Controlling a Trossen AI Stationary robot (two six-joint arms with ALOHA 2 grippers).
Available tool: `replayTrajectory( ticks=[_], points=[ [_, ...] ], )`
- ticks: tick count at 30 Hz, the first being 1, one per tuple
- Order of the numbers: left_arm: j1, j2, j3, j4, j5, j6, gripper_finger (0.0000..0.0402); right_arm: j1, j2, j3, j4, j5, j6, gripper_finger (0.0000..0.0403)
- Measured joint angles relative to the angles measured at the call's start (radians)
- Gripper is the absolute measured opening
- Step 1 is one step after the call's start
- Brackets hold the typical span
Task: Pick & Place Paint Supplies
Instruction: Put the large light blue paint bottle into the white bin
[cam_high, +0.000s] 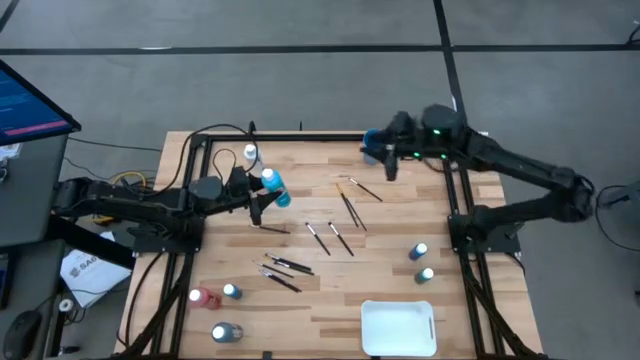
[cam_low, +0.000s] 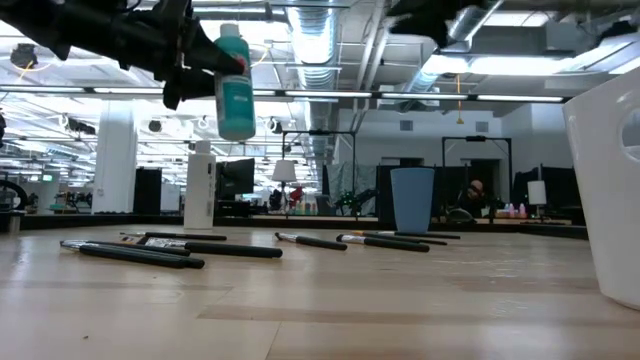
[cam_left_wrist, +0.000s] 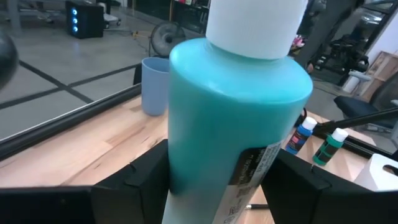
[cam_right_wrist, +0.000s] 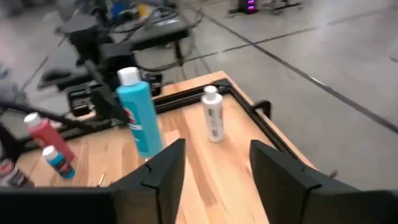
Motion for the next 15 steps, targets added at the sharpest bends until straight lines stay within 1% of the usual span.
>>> replayTrajectory(
  ticks=[3,7,12,15],
  points=[
    [0.000,0.006,0.001,-0.004,0.000,0.016,0.0204,0.035,0.118,0.141,-0.058,-0.001,-0.064,0.0195],
    [0.000,0.026,0.001,-0.004,0.000,0.015,0.0204,0.072,0.284,0.349,-0.172,-0.004,-0.122,0.0206],
    [0.000,0.050,0.001,-0.002,0.000,0.017,0.0205,0.115,0.465,0.569,-0.202,-0.104,-0.196,0.0209],
    [0.000,0.048,0.001,0.003,0.000,0.017,0.0205,0.141,0.549,0.646,-0.215,-0.153,-0.237,0.0208]
  ],
)
